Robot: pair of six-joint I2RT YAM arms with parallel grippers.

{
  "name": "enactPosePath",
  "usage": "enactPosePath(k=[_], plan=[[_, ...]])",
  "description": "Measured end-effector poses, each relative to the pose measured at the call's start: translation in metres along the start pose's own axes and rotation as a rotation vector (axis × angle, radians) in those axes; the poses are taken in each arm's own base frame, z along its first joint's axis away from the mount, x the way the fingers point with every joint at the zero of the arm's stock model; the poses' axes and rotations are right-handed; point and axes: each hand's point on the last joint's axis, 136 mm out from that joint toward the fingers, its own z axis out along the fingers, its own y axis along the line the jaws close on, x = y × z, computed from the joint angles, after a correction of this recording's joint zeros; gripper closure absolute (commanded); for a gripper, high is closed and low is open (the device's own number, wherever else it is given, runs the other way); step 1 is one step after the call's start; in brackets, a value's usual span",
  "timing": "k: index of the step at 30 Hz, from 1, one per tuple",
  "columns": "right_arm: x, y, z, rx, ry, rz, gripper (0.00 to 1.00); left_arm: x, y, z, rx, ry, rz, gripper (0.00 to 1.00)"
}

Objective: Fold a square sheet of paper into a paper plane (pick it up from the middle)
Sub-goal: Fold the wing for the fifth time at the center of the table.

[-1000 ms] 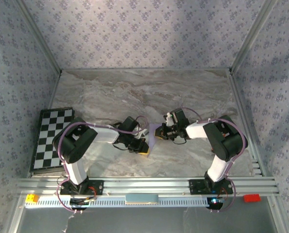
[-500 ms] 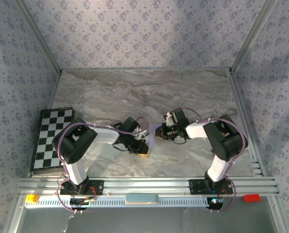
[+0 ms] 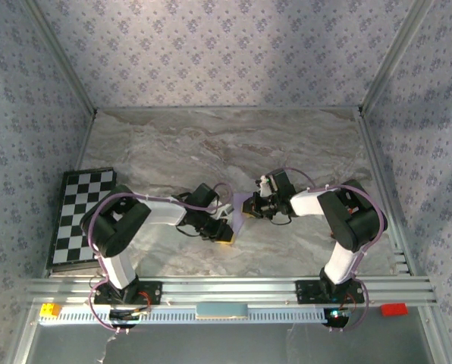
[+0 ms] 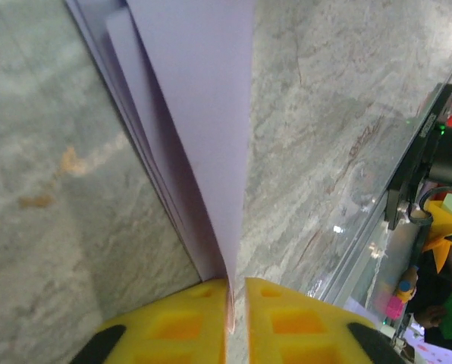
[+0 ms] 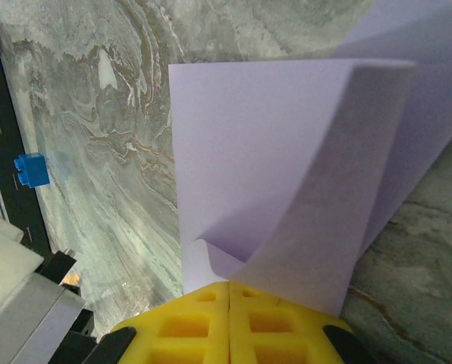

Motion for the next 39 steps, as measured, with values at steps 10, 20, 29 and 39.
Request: enactPosePath(k=[10,20,29,39], plan=[[0.0,0.0,0.0,0.001,0.001,0.001,0.93,-0.001,-0.012,-0.03,-0.069,-0.112,-0.013,0.79],[0.0,0.0,0.0,0.001,0.001,0.001,0.93,-0.048,-0.05,-0.04,0.007,-0.236,0.005,0.9],[0.0,0.0,0.0,0.002,0.002,0.001,0.93,-0.069,-0.042,-0.016,0.001,-0.213,-0.032,0.91],[0.0,0.0,0.0,0.003,0.003,0.002,0.93,-0.061,-0.029,0.003,-0.034,-0.157,-0.046,0.93]])
